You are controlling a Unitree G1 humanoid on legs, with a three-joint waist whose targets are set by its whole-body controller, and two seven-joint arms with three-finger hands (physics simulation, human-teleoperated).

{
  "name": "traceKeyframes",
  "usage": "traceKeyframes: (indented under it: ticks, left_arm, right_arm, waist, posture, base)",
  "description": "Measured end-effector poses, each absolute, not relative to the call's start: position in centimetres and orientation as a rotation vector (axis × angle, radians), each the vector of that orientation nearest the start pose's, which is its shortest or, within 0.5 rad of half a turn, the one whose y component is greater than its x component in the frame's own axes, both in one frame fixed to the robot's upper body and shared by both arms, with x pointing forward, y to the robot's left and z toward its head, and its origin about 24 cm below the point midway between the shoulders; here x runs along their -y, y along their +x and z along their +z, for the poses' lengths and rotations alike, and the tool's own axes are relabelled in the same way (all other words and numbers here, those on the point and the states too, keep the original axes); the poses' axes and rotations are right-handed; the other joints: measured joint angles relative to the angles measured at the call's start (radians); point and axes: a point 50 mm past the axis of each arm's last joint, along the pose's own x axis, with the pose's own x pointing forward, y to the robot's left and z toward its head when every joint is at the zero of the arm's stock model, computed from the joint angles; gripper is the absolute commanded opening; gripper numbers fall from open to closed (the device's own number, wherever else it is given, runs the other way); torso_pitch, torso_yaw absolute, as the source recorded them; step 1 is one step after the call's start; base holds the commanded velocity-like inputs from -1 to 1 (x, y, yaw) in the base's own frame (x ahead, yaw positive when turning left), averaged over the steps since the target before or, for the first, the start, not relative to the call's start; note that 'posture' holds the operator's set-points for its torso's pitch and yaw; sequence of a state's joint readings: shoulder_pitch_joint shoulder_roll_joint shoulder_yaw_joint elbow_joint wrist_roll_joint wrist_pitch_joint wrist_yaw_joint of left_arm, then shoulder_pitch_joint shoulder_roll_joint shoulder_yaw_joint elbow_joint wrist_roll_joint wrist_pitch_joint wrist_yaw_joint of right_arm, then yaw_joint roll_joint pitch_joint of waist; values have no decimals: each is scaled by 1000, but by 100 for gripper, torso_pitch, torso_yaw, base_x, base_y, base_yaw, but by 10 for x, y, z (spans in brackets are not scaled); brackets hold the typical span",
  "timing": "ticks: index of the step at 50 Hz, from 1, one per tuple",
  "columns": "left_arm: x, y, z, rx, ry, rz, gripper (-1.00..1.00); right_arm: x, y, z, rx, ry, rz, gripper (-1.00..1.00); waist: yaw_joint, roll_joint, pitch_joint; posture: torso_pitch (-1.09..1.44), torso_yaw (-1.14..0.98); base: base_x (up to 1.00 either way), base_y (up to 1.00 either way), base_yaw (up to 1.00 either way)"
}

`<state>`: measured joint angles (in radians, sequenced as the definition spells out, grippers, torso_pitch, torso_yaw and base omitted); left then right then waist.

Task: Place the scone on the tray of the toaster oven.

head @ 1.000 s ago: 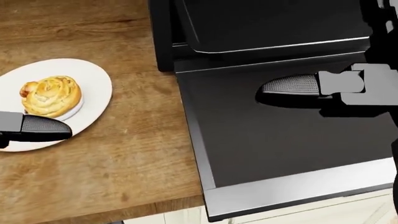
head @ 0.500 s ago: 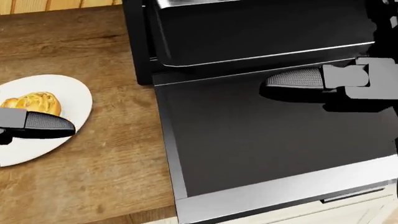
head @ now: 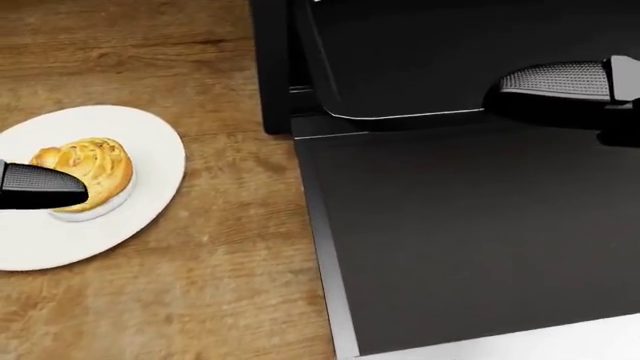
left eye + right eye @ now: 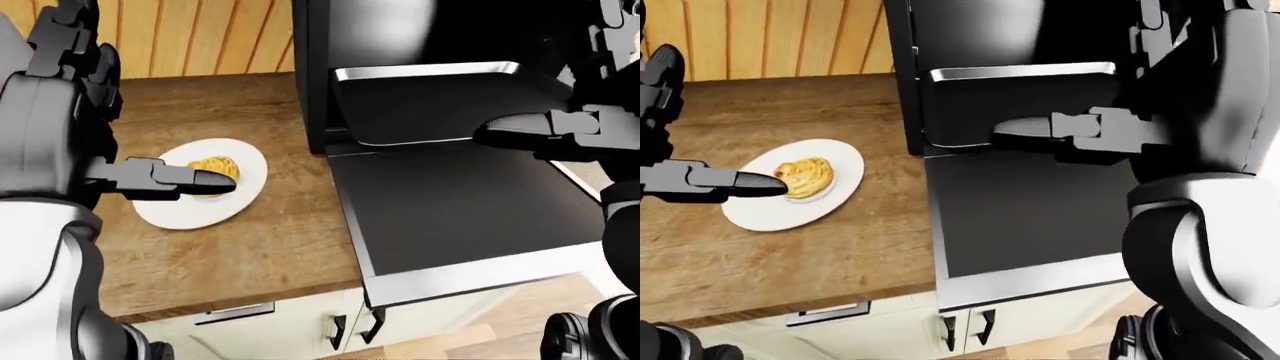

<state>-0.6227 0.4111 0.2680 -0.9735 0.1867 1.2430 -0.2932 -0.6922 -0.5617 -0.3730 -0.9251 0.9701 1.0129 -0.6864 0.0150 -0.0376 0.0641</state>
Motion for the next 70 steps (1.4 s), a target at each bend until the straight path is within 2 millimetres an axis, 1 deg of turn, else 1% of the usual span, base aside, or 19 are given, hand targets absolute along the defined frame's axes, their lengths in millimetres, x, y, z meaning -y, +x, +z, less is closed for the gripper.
traceKeyframes:
  ticks: [9, 13, 18, 22, 28, 32, 37, 45, 51, 55, 60, 63, 70]
  left_arm:
    - [-208, 230, 294, 344, 356, 148, 100]
    - [-211, 237, 291, 329, 349, 148, 100]
    - [-214, 251, 289, 290, 347, 143, 100]
    - [-214, 259, 298, 291, 365, 129, 100]
    - [-211, 272, 312, 288, 407, 96, 100]
    - [-206, 274, 317, 289, 434, 66, 100]
    - [-200, 277, 319, 277, 479, 19, 100]
    - [-192, 283, 312, 231, 513, -48, 100]
    - [-188, 297, 305, 194, 513, -79, 100]
    - [-187, 307, 305, 182, 511, -87, 100]
    - [-186, 315, 305, 182, 522, -99, 100]
    - [-188, 320, 303, 174, 526, -102, 100]
    - [-188, 326, 289, 144, 521, -118, 100]
  right_arm:
    - [184, 190, 328, 603, 26, -92, 100]
    - [188, 185, 330, 610, 23, -105, 100]
    - [192, 181, 336, 617, 26, -113, 100]
    - [192, 182, 335, 618, 37, -105, 100]
    - [192, 182, 336, 618, 42, -97, 100]
    - [193, 181, 336, 621, 44, -100, 100]
    - [193, 181, 334, 617, 42, -101, 100]
    - [193, 181, 332, 612, 45, -102, 100]
    - [193, 181, 332, 611, 47, -103, 100]
    - [193, 180, 331, 611, 42, -102, 100]
    - [194, 180, 333, 612, 39, -106, 100]
    - [195, 180, 331, 613, 44, -108, 100]
    - [195, 182, 335, 614, 41, -107, 100]
  waist:
    - [0, 0, 5]
    - [1, -2, 5]
    - [0, -7, 7]
    - [-2, -13, 9]
    - [0, -14, 6]
    - [0, -17, 6]
    - [2, -19, 5]
    - [4, -22, 4]
    - [7, -26, 3]
    - [7, -28, 4]
    - [7, -27, 3]
    - [6, -28, 2]
    - [5, -26, 2]
  posture:
    - [0, 0]
    - [0, 0]
    - [0, 0]
    - [0, 0]
    - [0, 0]
    - [0, 0]
    - [0, 0]
    - [0, 0]
    - [0, 0]
    - [0, 0]
    - [0, 0]
    - [0, 0]
    - [0, 0]
  base:
    - [0, 0, 0]
    - [0, 0, 0]
    - [0, 0, 0]
    - [0, 0, 0]
    - [0, 0, 0]
    - [0, 0, 0]
    - [0, 0, 0]
    - [0, 0, 0]
    - [0, 0, 0]
    - [0, 0, 0]
    - [0, 0, 0]
    - [0, 0, 0]
    - [0, 0, 0]
